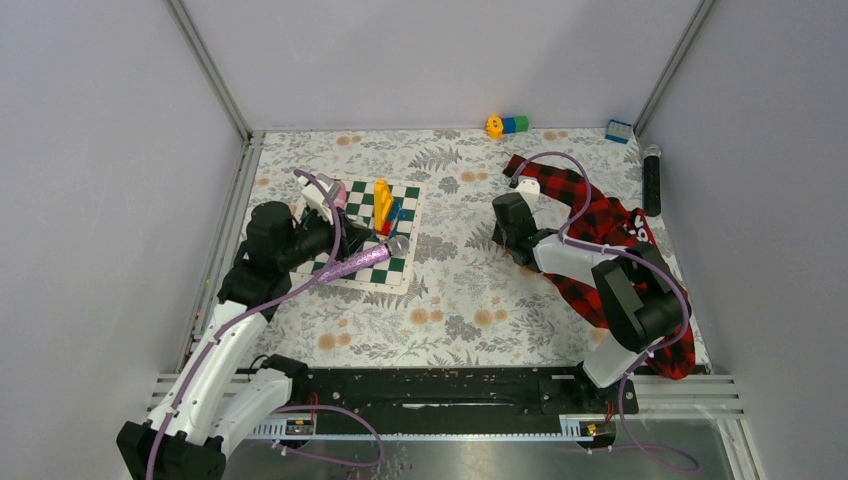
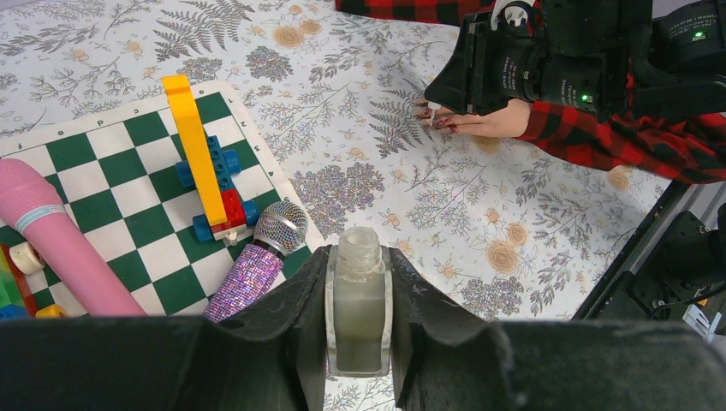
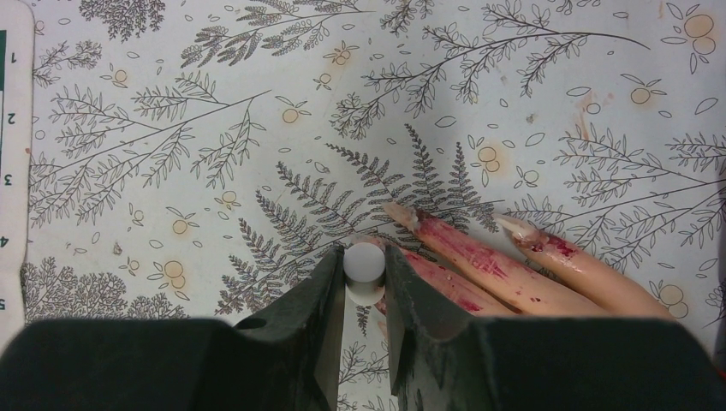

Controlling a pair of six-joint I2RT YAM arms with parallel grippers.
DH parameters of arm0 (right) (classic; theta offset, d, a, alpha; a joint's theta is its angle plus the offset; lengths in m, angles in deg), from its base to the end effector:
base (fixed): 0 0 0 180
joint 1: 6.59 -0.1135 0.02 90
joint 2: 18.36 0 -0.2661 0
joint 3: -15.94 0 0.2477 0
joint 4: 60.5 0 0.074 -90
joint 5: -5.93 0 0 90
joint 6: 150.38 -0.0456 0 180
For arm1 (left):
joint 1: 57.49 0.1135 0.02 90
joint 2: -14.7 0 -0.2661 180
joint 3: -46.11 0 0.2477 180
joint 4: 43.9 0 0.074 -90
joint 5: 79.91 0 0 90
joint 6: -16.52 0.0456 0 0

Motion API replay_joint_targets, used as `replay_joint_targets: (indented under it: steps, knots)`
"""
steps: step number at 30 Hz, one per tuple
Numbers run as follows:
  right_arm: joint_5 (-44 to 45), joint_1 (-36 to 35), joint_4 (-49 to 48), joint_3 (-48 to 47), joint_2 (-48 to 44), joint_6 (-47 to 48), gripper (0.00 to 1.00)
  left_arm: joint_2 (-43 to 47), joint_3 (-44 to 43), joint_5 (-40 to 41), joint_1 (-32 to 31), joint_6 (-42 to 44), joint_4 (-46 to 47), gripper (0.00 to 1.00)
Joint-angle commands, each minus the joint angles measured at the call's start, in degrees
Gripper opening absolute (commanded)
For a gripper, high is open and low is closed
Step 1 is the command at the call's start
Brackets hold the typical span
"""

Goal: Paint the nails
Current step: Paint the nail polish on the nail.

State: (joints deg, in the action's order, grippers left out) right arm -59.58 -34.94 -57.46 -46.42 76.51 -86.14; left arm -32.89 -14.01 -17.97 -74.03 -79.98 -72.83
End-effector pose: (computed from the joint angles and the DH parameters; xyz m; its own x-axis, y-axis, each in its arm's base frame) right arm 0.3130 0.1474 0.1784 -0.5196 0.1690 -0.8375 0.1005 0.9855 0.1365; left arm 0.1779 -0.0752 0.3315 -0.3463 -0.0014 -0.9381 0.6488 0.7220 -0.2406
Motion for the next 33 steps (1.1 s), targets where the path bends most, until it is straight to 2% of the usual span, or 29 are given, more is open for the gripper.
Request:
replay_joint_targets:
  steps: [1,33]
  knots:
    - [0.7,0.4,-0.6,-1.0,0.1,0.2,0.0,0.9,-0.5,-0.9,0.3,-0.4,4.0,0.0]
    - [2.1,0.4,-1.3,-3.2,3.3,-0.2,0.0,0.1,-0.6,-0.7,0.6,-0.3,4.0,0.0]
